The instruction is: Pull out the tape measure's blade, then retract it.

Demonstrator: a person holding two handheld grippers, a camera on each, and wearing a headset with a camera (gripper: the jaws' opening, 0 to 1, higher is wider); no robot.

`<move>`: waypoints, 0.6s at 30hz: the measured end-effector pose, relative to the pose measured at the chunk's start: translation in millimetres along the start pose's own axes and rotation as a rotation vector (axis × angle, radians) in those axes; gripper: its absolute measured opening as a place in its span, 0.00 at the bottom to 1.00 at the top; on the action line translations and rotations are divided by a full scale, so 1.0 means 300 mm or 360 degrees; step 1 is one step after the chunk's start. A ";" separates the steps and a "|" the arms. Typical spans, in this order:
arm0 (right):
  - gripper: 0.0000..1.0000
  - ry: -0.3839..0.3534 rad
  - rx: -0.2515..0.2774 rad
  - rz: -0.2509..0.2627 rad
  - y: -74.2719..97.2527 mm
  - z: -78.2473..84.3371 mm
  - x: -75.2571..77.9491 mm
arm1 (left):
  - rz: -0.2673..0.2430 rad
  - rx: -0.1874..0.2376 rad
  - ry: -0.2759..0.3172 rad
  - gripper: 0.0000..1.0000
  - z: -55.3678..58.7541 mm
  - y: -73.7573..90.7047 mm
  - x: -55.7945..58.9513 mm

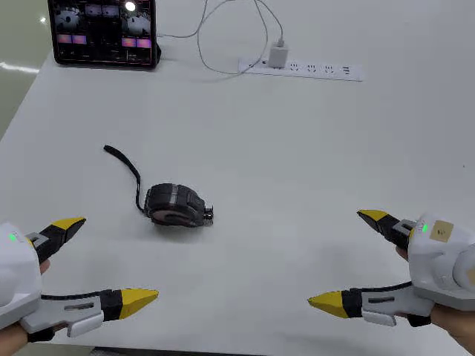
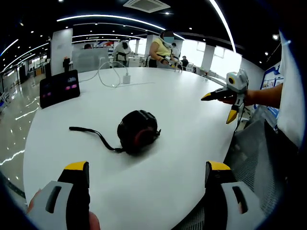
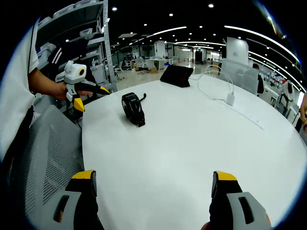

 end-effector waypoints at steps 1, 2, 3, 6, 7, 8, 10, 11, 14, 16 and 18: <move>0.99 0.0002 0.0000 0.0002 0.002 0.000 0.000 | 0.0000 -0.0001 0.0000 0.99 0.001 0.000 0.000; 0.99 -0.0001 0.0001 0.0002 0.003 0.000 0.000 | 0.0000 -0.0001 0.0000 0.99 0.001 0.000 0.000; 0.99 -0.0002 0.0002 0.0003 0.003 0.001 0.000 | 0.0000 -0.0001 0.0000 0.99 0.001 0.001 -0.001; 0.99 -0.0003 0.0000 0.0002 0.003 0.002 -0.002 | 0.0001 -0.0002 -0.0001 0.99 0.001 0.001 -0.001; 0.99 -0.0004 -0.0001 0.0002 0.004 0.003 -0.002 | 0.0003 -0.0004 -0.0001 0.99 0.002 0.001 0.000; 0.99 -0.0004 0.0000 0.0002 0.004 0.003 -0.002 | 0.0006 -0.0004 -0.0002 0.99 0.001 0.002 0.001; 0.99 -0.0008 0.0000 -0.0001 0.004 0.003 -0.003 | 0.0004 -0.0002 -0.0014 0.99 0.001 0.002 0.001; 0.99 -0.0010 0.0001 -0.0002 0.004 0.003 -0.003 | 0.0002 -0.0003 -0.0019 0.99 0.001 0.002 0.001; 0.99 -0.0013 0.0004 -0.0005 0.005 0.002 -0.004 | -0.0005 0.0002 -0.0024 0.99 -0.001 0.002 -0.001; 0.99 -0.0015 0.0003 -0.0008 0.005 0.002 -0.005 | -0.0003 0.0003 -0.0036 0.99 -0.001 0.002 0.000; 0.99 -0.0016 0.0005 -0.0008 0.006 0.002 -0.004 | 0.0000 -0.0014 -0.0076 0.99 0.004 0.001 0.005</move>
Point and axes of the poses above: the centre of the closed fingertips' face, and the gripper's own axes: y roughly backward along the fingers, x roughly to its right, z roughly out of its underside, the point moved 4 cm from there along y, roughly backward along the fingers, and after that the axes turned 6 degrees about -z, right-handed, at the moved point
